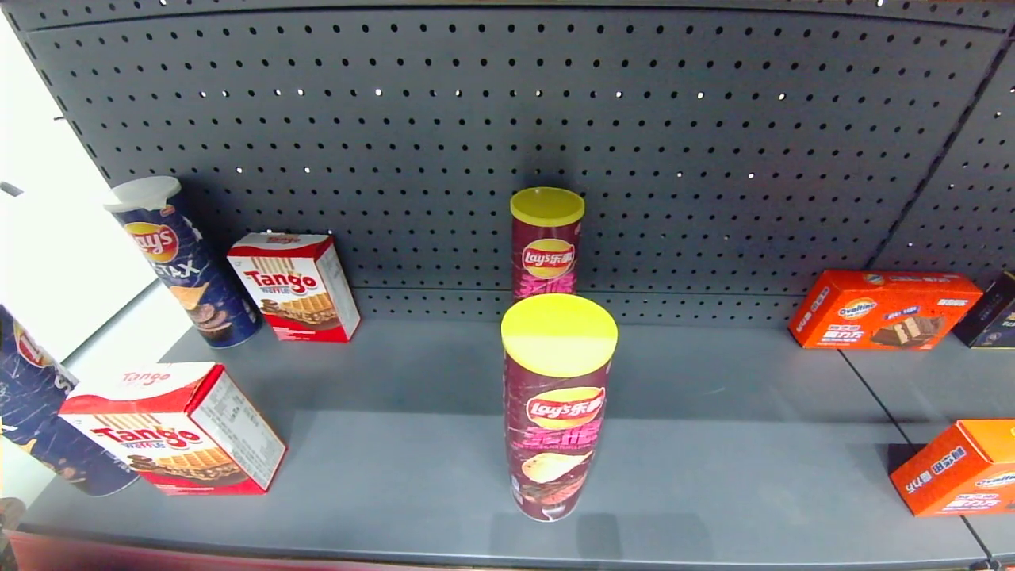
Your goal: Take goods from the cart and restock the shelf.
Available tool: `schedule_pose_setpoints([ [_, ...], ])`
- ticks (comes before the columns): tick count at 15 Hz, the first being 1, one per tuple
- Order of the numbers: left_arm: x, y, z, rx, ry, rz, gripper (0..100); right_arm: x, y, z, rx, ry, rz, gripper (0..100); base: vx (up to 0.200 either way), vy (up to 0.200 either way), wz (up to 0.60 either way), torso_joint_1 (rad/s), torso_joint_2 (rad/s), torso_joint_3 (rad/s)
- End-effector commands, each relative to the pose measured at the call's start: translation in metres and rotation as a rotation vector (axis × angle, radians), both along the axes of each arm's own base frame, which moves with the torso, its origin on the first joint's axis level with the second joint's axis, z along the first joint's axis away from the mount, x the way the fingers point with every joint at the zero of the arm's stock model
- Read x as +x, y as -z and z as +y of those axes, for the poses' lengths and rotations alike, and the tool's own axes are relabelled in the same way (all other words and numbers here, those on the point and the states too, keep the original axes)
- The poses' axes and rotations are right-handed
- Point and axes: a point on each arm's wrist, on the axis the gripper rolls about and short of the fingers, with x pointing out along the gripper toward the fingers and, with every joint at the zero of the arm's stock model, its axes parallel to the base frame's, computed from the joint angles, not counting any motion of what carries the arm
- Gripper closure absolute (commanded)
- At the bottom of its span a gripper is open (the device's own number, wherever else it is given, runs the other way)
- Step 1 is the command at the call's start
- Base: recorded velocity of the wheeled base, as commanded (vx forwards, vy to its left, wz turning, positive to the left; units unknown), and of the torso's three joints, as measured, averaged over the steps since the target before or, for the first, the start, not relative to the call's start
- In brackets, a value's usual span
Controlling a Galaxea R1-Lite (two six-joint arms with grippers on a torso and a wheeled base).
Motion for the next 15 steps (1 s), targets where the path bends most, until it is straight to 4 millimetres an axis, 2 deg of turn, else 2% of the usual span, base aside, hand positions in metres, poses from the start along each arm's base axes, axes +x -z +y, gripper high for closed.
schedule_pose_setpoints([
  [1,0.0001,-0.0001,0.0000,0.002,0.002,0.001,0,0.0003,-0.0001,0.0000,0.001,-0.001,0.002,0,0.000,0.000,0.00,0.000,0.00,0.000],
  [4,0.0001,-0.0002,0.0000,0.000,0.002,-0.001,0,0.0003,0.0001,0.0000,-0.002,-0.003,0.004,0,0.000,0.000,0.00,0.000,0.00,0.000],
  [6,0.0001,-0.0002,0.0000,-0.001,0.000,-0.001,0,0.0003,-0.0001,0.0004,-0.002,-0.021,0.002,0,-0.200,0.000,0.00,0.002,0.00,0.005],
  [10,0.0001,-0.0002,0.0000,0.000,0.002,-0.001,0,0.0003,-0.0001,0.0004,-0.002,-0.021,0.002,0,0.000,0.000,0.00,0.000,0.00,0.000],
  [13,0.0001,-0.0002,-0.0002,0.000,0.003,-0.001,0,0.0003,-0.0001,0.0004,-0.002,-0.021,0.002,0,0.000,0.200,0.00,0.010,0.01,0.001],
  [15,0.0001,-0.0001,-0.0001,-0.001,0.003,0.001,0,0.0003,-0.0001,0.0004,-0.003,-0.021,0.002,0,0.000,0.000,0.00,0.000,0.00,0.000],
])
